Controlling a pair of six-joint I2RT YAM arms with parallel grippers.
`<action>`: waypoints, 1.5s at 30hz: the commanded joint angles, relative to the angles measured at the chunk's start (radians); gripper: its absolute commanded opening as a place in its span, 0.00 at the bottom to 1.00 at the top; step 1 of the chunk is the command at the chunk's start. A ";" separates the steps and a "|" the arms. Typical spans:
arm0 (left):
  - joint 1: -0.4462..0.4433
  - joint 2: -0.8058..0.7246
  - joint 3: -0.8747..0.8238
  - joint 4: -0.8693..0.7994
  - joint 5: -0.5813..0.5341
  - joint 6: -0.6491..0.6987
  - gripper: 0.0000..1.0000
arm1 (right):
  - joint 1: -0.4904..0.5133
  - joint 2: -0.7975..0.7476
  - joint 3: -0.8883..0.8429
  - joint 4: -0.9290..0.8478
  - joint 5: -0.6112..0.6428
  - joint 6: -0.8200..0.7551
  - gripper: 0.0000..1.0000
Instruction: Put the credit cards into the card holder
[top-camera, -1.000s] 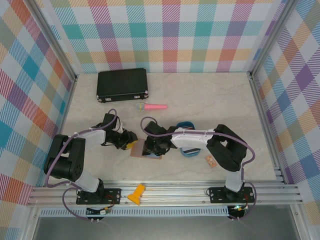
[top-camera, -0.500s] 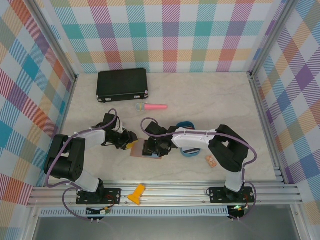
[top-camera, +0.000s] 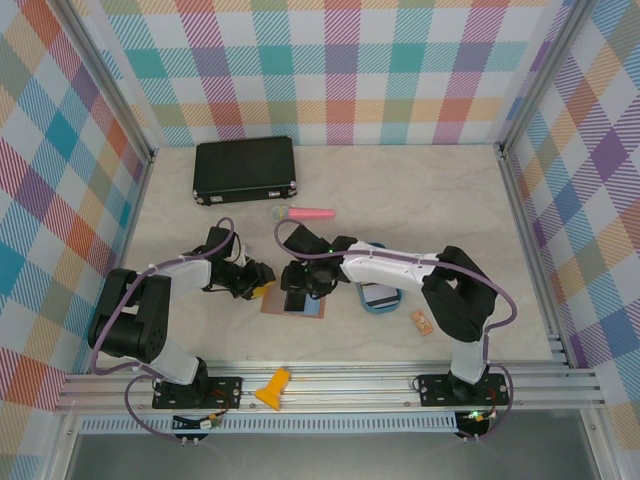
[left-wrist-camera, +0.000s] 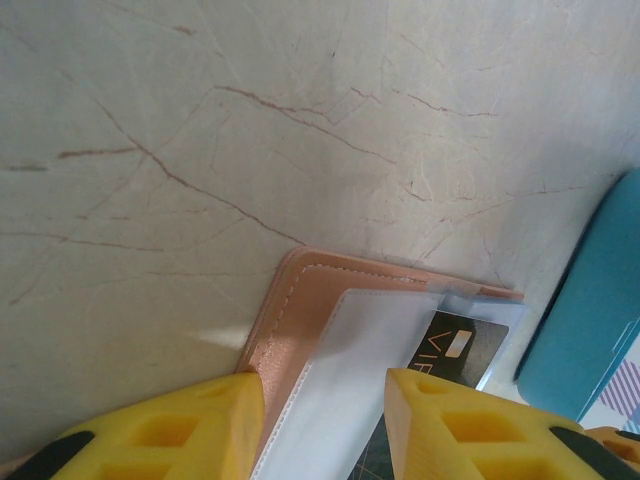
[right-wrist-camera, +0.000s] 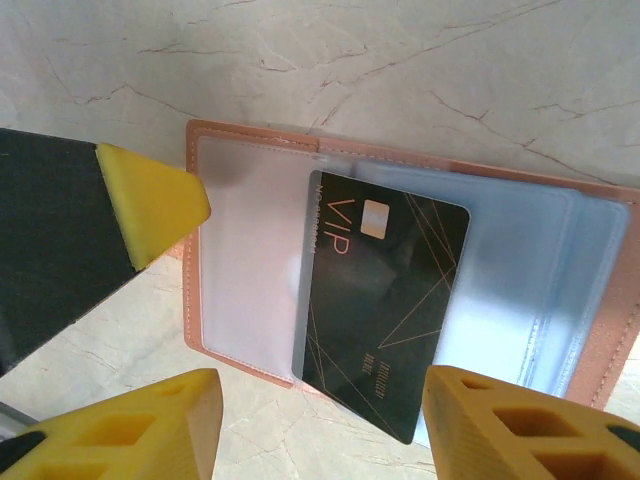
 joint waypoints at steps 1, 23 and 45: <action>-0.002 0.042 -0.041 -0.133 -0.076 0.000 0.40 | -0.004 0.041 0.037 -0.094 0.011 0.005 0.55; -0.002 0.041 -0.053 -0.111 -0.054 -0.007 0.40 | -0.003 0.129 0.116 -0.152 -0.009 0.011 0.50; -0.002 0.050 -0.055 -0.100 -0.049 -0.009 0.40 | 0.003 0.172 0.161 -0.166 -0.034 0.009 0.46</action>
